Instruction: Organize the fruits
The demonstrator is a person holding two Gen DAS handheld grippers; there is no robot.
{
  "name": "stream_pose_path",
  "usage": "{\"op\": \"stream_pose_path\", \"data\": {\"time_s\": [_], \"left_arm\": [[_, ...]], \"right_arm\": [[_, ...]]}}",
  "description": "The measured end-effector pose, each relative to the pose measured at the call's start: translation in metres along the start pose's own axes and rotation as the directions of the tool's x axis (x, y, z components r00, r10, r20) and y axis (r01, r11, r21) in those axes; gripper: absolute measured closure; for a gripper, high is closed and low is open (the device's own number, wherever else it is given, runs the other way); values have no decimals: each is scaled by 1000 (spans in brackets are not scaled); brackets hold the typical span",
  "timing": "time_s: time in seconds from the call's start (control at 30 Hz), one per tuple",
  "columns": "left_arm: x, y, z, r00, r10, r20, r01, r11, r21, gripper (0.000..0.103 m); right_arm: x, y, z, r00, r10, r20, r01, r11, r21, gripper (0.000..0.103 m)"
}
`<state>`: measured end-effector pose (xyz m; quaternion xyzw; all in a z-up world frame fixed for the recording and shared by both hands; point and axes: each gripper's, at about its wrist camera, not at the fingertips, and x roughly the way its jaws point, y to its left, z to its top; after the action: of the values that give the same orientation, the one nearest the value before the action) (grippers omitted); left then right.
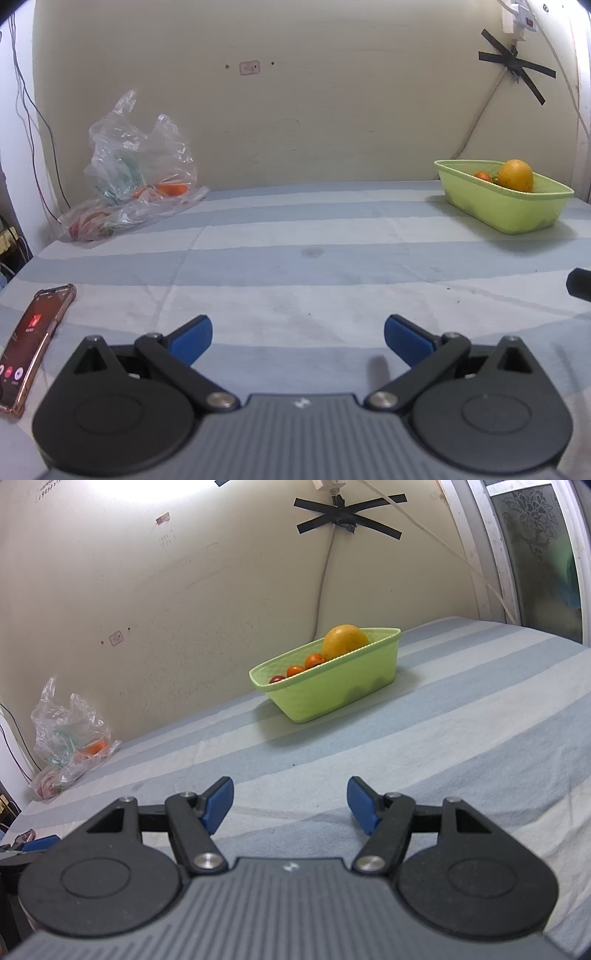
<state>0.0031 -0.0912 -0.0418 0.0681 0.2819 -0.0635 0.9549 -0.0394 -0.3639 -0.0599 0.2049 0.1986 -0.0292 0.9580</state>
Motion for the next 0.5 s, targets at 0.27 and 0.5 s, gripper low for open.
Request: {"op": "stream_pose_path", "data": {"time_s": [0.27,0.5], "left_arm": [[-2,-2,-1,1000,19,18,-19,1000,14,0],[-2,-4,-2,999,39,20,-39,999,20,0]], "right_arm": [[0,0,0,1000,0,0,0,1000,0,33],[0,-1,0,1000,-1,4,1,1000,1,33]]}}
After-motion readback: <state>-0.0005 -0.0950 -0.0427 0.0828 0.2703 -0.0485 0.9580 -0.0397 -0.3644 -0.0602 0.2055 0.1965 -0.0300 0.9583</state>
